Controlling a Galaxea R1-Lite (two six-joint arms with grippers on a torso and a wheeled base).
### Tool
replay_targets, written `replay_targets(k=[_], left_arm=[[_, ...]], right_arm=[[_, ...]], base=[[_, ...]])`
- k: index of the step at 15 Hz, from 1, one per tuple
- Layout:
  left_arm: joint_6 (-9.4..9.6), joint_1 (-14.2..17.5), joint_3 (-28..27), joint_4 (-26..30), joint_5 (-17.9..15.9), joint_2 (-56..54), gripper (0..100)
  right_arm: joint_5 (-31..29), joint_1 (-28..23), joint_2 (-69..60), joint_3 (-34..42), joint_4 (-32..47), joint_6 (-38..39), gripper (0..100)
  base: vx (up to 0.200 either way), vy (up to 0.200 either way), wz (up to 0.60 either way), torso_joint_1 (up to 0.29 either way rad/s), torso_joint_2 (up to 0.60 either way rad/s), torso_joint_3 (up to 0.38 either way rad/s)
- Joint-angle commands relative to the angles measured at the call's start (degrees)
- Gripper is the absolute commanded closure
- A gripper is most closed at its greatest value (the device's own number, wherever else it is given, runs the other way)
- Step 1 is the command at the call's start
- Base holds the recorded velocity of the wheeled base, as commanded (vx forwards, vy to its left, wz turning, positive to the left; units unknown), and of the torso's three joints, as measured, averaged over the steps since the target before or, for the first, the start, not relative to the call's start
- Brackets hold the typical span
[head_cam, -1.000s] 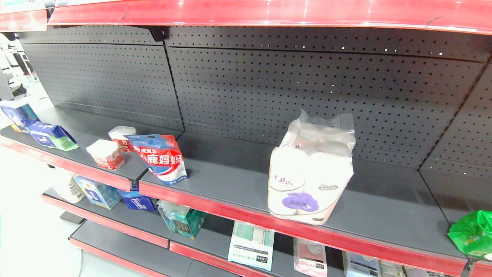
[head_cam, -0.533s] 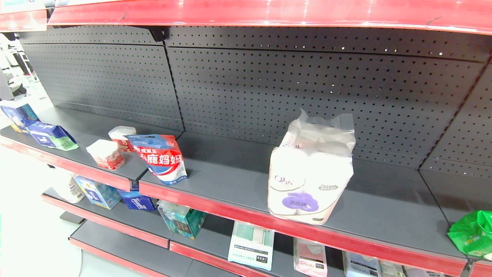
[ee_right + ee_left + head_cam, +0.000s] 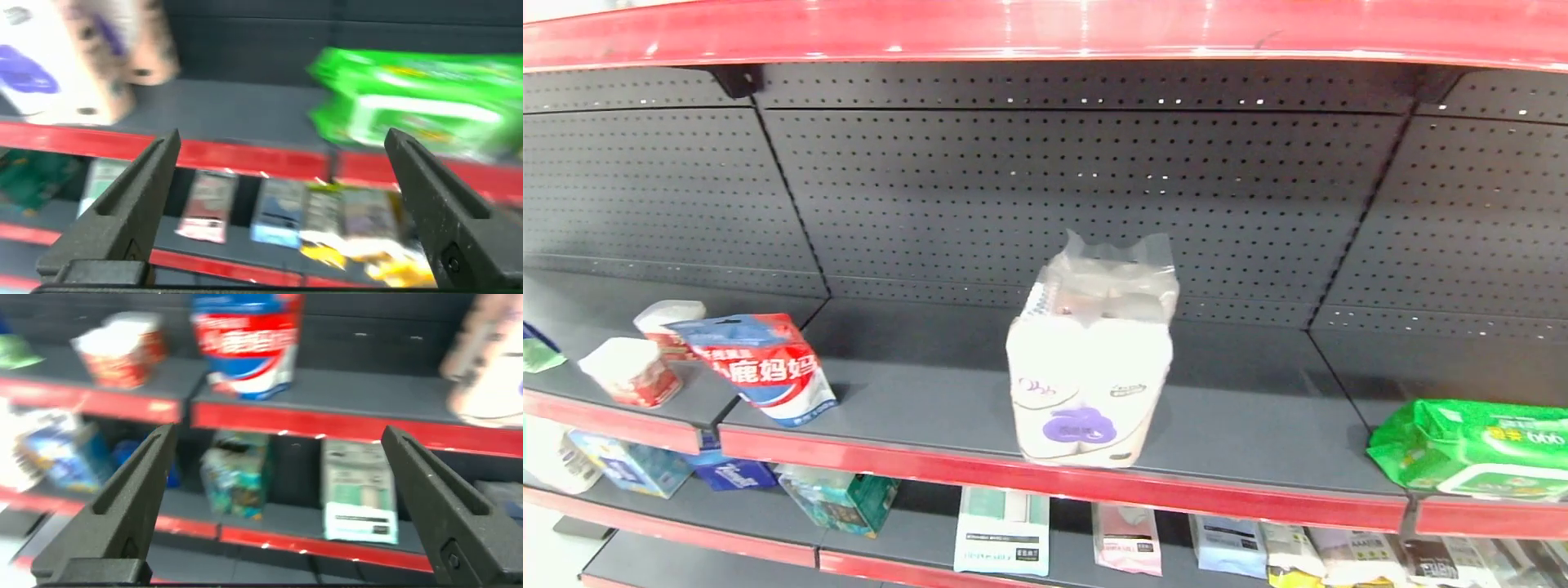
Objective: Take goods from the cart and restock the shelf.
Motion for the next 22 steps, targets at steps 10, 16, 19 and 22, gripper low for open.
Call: replay_targets(k=[10, 16, 19, 22], left_arm=[[0.26, -0.52, -0.13, 0.05, -2.51, 1.55, 0], [-9.84, -0.17, -33.88, 0.13, 2.68, 29.41, 0], [-2.29, 1.41, -24.03, 5.06, 8.30, 36.97, 0], [-1.76, 1.41, -21.22, 4.44, 8.22, 48.66, 0]], right_arm=[[0.03, 0.01, -0.13, 0.00, 0.01, 0.00, 0], [0.03, 0.01, -0.13, 0.00, 0.01, 0.09, 0], [0.03, 0.01, -0.13, 0.00, 0.01, 0.18, 0], [0.03, 0.01, -0.05, 0.00, 0.01, 0.09, 0]], base=[[0.000, 0.000, -0.30, 0.002, 0.00, 0.003], [0.000, 0.000, 0.00, 0.000, 0.00, 0.000], [0.000, 0.000, 0.00, 0.000, 0.00, 0.000], [0.000, 0.000, 0.00, 0.000, 0.00, 0.000]])
